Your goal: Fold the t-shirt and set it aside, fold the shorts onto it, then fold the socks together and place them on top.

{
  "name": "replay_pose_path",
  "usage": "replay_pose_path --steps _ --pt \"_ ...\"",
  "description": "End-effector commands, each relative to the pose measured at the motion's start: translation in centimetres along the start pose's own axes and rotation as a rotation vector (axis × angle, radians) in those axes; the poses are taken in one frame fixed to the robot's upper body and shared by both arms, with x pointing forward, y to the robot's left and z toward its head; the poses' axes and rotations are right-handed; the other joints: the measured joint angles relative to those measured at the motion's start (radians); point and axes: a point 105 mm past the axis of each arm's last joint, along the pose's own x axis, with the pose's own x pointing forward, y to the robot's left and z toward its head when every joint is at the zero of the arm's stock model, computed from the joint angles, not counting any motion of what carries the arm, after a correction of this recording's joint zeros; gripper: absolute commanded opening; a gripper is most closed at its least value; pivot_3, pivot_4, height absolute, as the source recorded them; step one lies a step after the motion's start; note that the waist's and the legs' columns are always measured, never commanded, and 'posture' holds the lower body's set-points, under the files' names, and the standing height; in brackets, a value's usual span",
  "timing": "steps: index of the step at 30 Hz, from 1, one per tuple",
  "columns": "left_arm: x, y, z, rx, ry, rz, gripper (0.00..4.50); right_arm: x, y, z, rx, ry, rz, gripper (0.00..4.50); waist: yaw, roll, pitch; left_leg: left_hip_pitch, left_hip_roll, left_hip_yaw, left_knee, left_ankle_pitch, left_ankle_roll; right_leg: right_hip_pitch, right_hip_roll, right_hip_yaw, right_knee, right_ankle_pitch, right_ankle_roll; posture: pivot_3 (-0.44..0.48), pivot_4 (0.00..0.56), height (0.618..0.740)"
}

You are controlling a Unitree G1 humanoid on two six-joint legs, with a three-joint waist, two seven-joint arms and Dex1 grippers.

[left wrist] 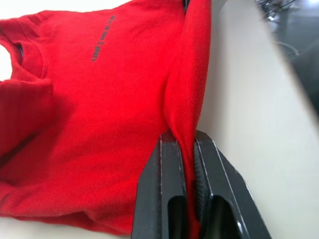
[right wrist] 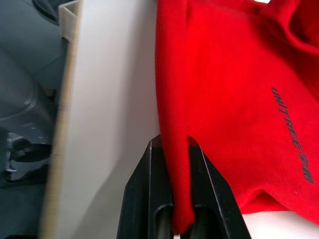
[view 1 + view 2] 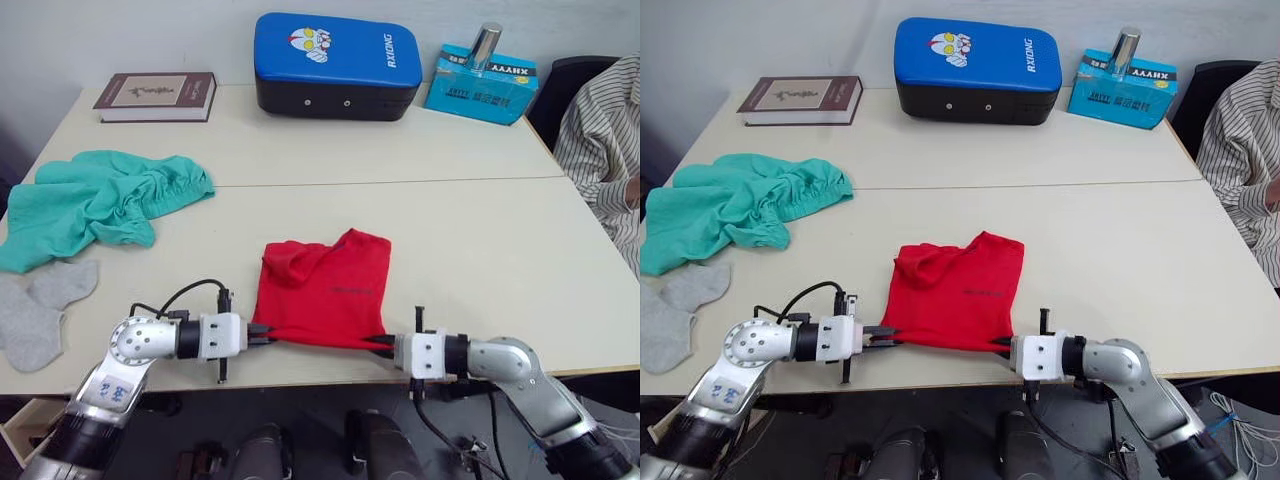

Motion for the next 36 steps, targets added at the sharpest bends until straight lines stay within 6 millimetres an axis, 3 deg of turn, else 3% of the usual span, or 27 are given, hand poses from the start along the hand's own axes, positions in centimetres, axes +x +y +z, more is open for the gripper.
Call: replay_pose_path --steps 1,4,5,10,12,15,19,22,23,26,30,36 --pt "-0.9 -0.5 0.8 0.027 -0.005 -0.022 0.02 -0.8 -0.7 -0.2 -0.024 0.023 -0.055 0.00 0.000 0.000 0.000 0.000 0.000 0.000 0.000 0.000 0.000 0.000 0.000 0.000 0.000 0.000 0.000 0.000 0.150 0.740" --pt "-0.9 -0.6 1.2 -0.019 -0.021 0.000 0.02 -1.2 -0.4 -0.5 0.011 0.015 -0.049 0.00 0.000 0.000 0.000 0.000 0.000 0.000 0.000 0.000 0.000 0.000 0.000 0.000 0.000 0.000 -0.001 0.000 0.150 0.740" --pt "-1.0 -0.7 1.5 -0.041 -0.033 0.005 0.60 -1.6 -0.3 -0.6 0.014 0.016 -0.044 0.51 0.001 0.000 0.000 0.000 0.000 0.000 0.000 0.000 0.000 0.000 0.000 0.000 0.000 0.000 -0.001 0.000 0.150 0.740" --pt "-2.5 -1.5 1.8 -0.139 -0.027 -0.029 2.12 -3.9 1.5 0.3 0.122 -0.043 0.088 2.09 0.004 -0.001 0.000 0.001 0.000 -0.002 0.000 -0.001 0.000 0.004 0.000 0.000 -0.002 0.000 -0.001 0.000 0.150 0.740" --pt "-4.3 -1.5 1.5 -0.253 -0.010 -0.032 2.15 -5.2 1.2 1.6 0.225 -0.101 0.109 2.75 0.003 0.000 0.000 0.003 0.001 -0.003 -0.001 -0.001 0.000 0.007 0.001 0.000 -0.004 -0.001 -0.001 0.000 0.150 0.740" --pt "-6.0 0.3 1.8 -0.353 -0.044 0.015 1.96 -6.0 -1.1 3.3 0.321 -0.180 0.077 2.64 -0.001 0.000 0.000 0.011 0.002 -0.005 -0.002 -0.006 0.005 0.016 0.001 0.001 -0.007 -0.001 -0.003 0.000 0.150 0.740" --pt "-5.2 3.5 1.3 -0.321 -0.068 0.098 0.90 -4.1 -3.7 4.0 0.318 -0.233 0.038 1.33 0.003 0.000 0.000 0.015 0.003 -0.006 -0.002 -0.008 0.005 0.019 0.001 0.001 -0.007 -0.001 -0.004 0.000 0.150 0.740" --pt "-3.3 3.7 0.3 -0.261 -0.043 0.053 0.01 -1.7 -4.1 3.2 0.253 -0.210 0.051 0.29 0.007 0.001 -0.001 0.015 0.002 -0.006 -0.004 -0.005 -0.003 0.018 0.002 0.000 -0.007 -0.002 -0.006 0.000 0.150 0.740" --pt "-2.4 3.5 0.1 -0.245 -0.052 0.023 0.00 -0.5 -4.2 2.7 0.237 -0.198 0.055 0.03 0.007 0.000 -0.001 0.013 0.002 -0.005 -0.004 -0.005 -0.004 0.017 0.003 0.000 -0.007 -0.002 -0.006 0.000 0.150 0.740" --pt "0.0 3.5 0.1 -0.217 -0.096 -0.020 0.00 2.2 -4.9 1.9 0.227 -0.197 0.037 0.03 0.004 0.000 -0.001 0.010 0.001 0.001 -0.001 -0.005 -0.002 0.012 0.005 -0.005 -0.006 -0.002 -0.005 0.000 0.150 0.740" --pt "2.1 3.9 0.3 -0.159 -0.120 -0.035 0.00 4.2 -6.0 0.8 0.224 -0.179 0.011 0.03 0.000 0.000 -0.001 0.009 0.000 0.003 0.000 -0.004 0.001 0.012 0.004 -0.003 -0.007 0.000 -0.001 0.000 0.150 0.740" --pt "3.1 8.1 -0.2 -0.177 -0.149 0.205 0.00 4.9 -7.2 -1.2 0.240 -0.125 -0.052 0.03 0.000 0.000 -0.001 0.010 0.001 0.003 0.000 -0.004 0.001 0.013 0.002 -0.003 -0.006 0.001 0.000 0.000 0.150 0.740"
